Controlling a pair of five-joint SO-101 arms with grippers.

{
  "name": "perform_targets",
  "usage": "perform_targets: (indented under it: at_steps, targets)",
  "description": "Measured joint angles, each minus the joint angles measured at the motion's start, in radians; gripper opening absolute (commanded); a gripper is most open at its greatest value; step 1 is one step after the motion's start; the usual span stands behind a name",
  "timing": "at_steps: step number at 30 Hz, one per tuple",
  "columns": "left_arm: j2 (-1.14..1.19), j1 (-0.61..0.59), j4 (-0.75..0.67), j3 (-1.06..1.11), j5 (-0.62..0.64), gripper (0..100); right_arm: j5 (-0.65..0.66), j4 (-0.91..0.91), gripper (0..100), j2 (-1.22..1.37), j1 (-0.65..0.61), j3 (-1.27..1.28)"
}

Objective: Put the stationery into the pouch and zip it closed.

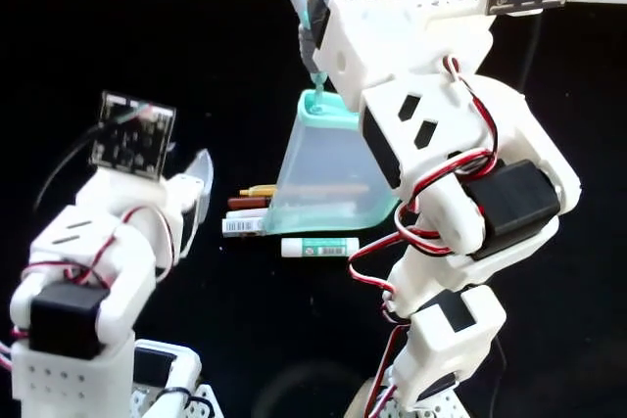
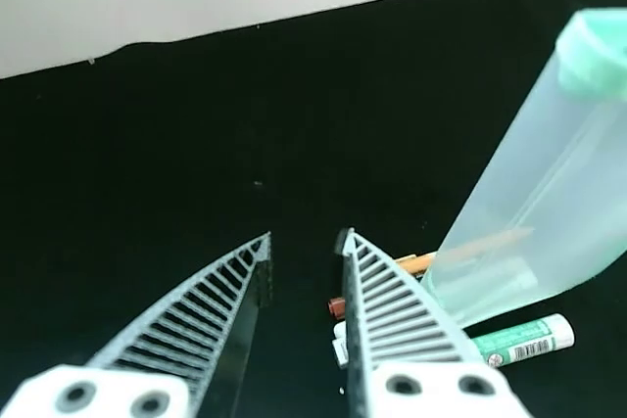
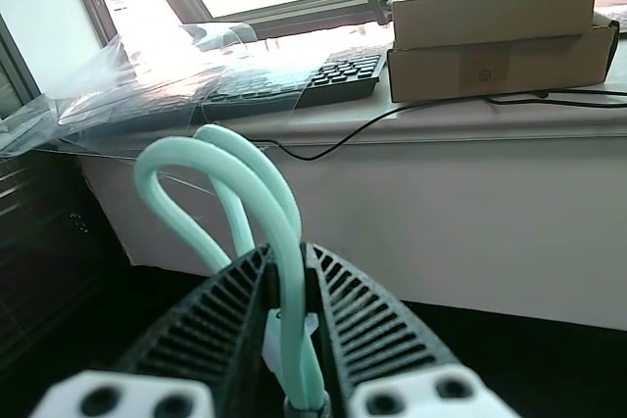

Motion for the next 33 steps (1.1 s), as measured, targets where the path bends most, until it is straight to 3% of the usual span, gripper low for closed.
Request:
perform_targets:
  at_steps: [11, 19, 33]
  targets:
    - [0.095, 0.003, 0.064, -0.249, 0.117, 14, -0.006, 0.029, 0.6, 0.000, 0.000, 0.000]
    - [0.175, 0.167, 0.066, -0.362, 0.241, 14, -0.006, 0.031, 0.6, 0.000, -0.051, 0.000]
    - [0.209, 0.265, 0.040, -0.443, 0.307, 14, -0.006, 0.031, 0.6, 0.000, -0.055, 0.000]
